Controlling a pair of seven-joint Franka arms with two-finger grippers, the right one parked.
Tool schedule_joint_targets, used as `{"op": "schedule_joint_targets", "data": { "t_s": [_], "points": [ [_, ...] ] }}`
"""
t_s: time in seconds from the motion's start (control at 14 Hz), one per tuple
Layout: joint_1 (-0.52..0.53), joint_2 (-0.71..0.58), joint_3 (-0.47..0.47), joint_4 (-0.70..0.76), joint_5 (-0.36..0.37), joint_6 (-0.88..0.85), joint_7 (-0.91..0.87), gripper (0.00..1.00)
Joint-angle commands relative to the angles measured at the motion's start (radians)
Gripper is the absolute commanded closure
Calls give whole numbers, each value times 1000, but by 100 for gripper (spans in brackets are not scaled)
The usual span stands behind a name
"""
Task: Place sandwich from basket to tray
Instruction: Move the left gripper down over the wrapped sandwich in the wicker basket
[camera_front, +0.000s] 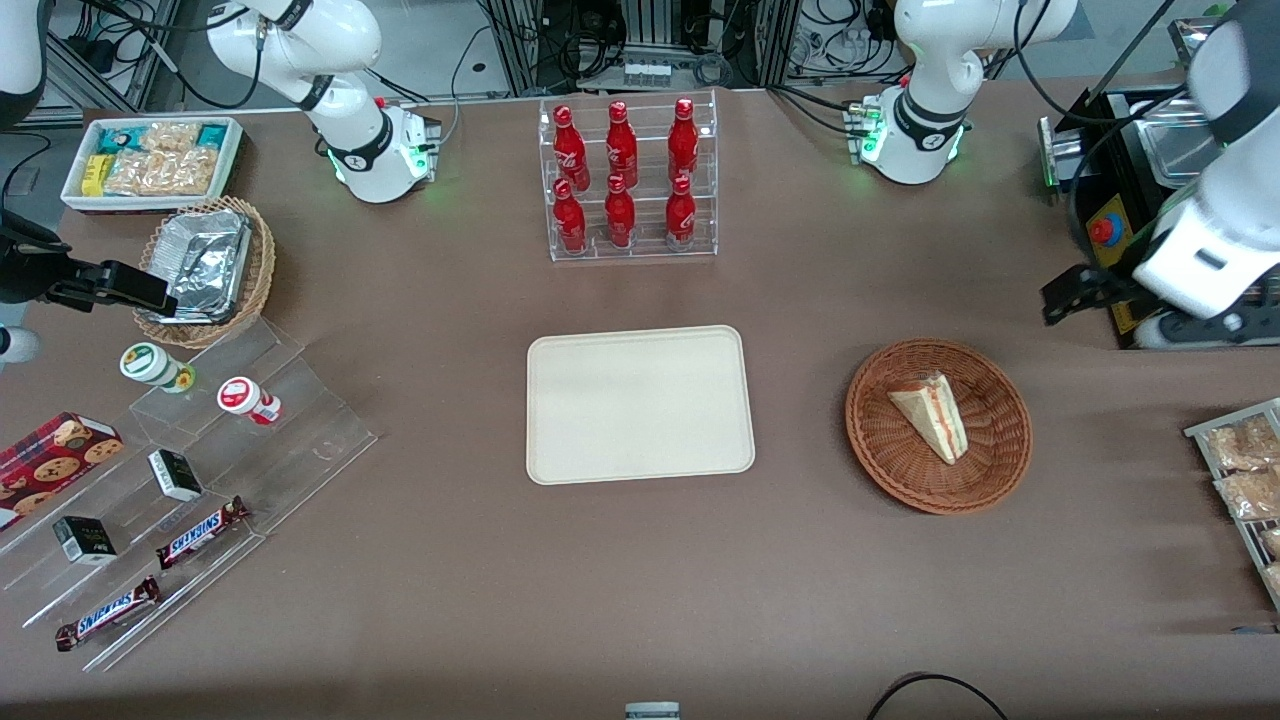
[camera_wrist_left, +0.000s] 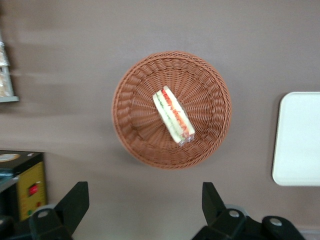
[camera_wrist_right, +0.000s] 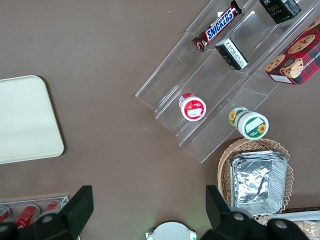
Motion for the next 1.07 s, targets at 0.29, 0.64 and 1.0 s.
{"op": "schedule_joint_targets", "data": {
  "t_s": [0.29,0.64,1.0],
  "points": [
    [-10,-8,-70,-373,5,484,-413,0],
    [-10,88,-70,-408,5,565,-484,0],
    [-11,173,-70,-414,5,631,-547,0]
  ]
}}
